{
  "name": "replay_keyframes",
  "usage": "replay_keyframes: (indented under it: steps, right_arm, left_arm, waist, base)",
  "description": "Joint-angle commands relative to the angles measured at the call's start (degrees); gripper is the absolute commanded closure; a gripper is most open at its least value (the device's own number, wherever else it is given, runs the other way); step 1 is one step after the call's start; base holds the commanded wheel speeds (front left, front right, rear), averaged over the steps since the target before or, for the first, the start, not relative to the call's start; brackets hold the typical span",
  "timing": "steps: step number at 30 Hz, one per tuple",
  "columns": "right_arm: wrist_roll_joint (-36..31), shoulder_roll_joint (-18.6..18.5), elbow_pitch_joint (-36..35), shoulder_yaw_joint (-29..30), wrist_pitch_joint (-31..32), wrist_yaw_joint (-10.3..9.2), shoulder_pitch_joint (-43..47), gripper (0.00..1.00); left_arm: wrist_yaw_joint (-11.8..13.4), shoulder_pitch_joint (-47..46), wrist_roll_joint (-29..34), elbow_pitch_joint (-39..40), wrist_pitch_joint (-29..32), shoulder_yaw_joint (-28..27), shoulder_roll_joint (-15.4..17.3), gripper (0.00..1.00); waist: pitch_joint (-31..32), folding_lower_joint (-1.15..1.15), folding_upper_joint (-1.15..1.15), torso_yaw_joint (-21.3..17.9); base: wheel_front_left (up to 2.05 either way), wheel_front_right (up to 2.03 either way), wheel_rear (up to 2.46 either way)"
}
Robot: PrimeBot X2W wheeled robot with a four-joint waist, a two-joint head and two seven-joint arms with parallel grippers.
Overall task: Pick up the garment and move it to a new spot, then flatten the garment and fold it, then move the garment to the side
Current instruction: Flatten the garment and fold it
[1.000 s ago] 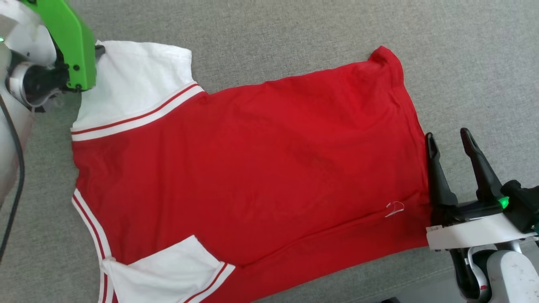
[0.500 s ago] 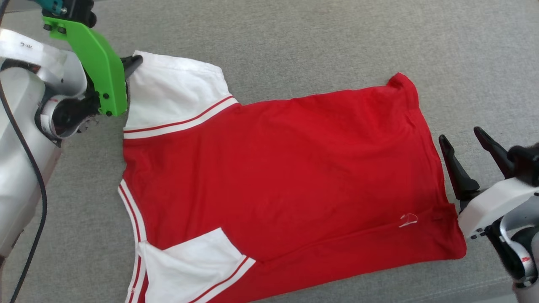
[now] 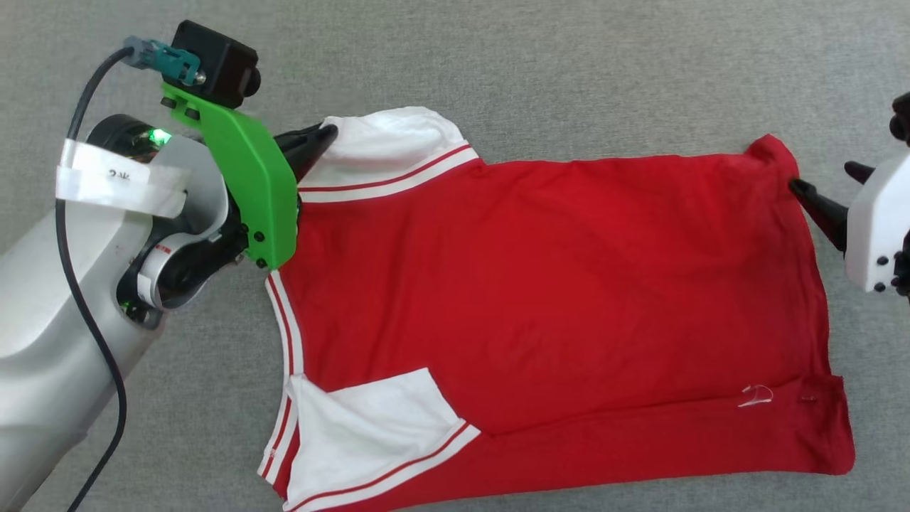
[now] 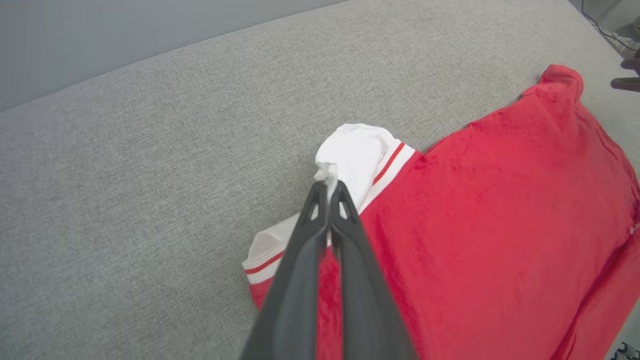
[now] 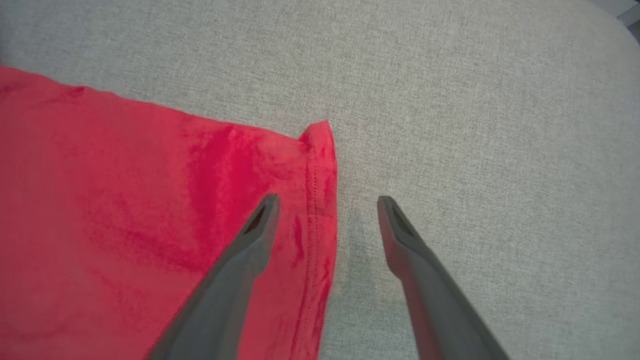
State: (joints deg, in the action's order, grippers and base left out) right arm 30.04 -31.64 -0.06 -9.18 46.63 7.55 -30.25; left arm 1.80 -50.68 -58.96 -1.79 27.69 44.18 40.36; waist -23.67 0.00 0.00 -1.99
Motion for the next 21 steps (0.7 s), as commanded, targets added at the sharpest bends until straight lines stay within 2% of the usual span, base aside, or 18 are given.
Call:
replay_keyframes:
  steps: [1, 9, 21]
  right_arm:
    - [0.60, -0.22, 0.93, -0.46, 1.48, -0.06, -2.14, 0.00]
    - [-0.59, -0.61, 8.13, -3.81, 6.79, -0.06, -9.17, 0.00]
    - [-0.96, -0.43, 15.88, -9.13, 5.71, -0.06, -10.82, 0.00]
  left_arm:
    - [0.59, 1.21, 0.62, 1.16, -0.40, 0.09, 0.55, 1.00]
    - [1.33, 1.29, 1.52, 4.84, -0.74, 0.55, 0.29, 1.00]
    - [0.22, 0.84, 1.86, 4.32, -1.96, 1.12, -1.02, 1.00]
  waist:
    - [-1.81, 0.00, 0.00, 1.93]
    - [-3.55, 0.00, 0.00, 4.28]
    - [-5.33, 0.00, 0.00, 5.71]
  base:
    - [0.00, 0.00, 0.00]
    - [0.00, 0.00, 0.00]
    - [0.00, 0.00, 0.00]
